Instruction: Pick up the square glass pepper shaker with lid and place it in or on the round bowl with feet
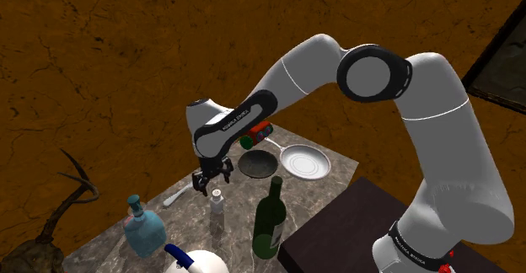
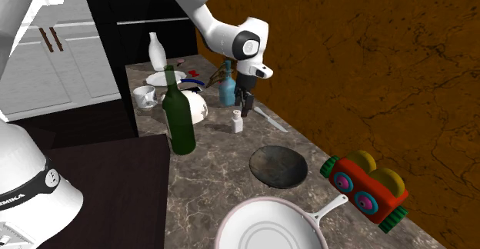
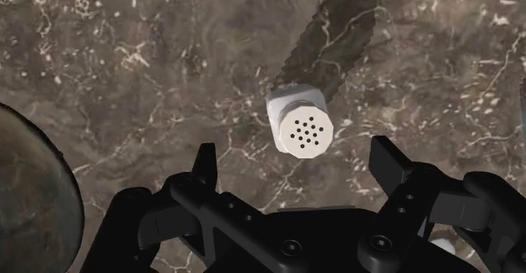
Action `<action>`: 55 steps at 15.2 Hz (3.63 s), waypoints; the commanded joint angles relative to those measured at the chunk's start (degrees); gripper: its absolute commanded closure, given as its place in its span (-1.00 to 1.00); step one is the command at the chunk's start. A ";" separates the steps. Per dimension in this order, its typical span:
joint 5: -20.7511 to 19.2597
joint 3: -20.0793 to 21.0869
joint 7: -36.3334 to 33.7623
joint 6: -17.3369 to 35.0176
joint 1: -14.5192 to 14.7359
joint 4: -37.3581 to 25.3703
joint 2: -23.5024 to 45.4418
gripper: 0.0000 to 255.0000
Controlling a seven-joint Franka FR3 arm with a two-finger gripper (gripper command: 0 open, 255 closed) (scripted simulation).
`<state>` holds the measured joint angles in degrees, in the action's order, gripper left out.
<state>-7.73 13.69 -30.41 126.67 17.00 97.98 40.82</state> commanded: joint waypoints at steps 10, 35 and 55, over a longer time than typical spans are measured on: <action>-1.04 -0.90 -0.80 3.21 1.45 -3.66 6.77 -1.00; -0.10 0.02 -0.53 -0.61 0.73 -2.12 1.40 1.00; 1.57 -0.05 5.61 -6.69 -4.92 1.33 -8.17 1.00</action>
<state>-6.14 13.99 -26.19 120.19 13.13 99.28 32.87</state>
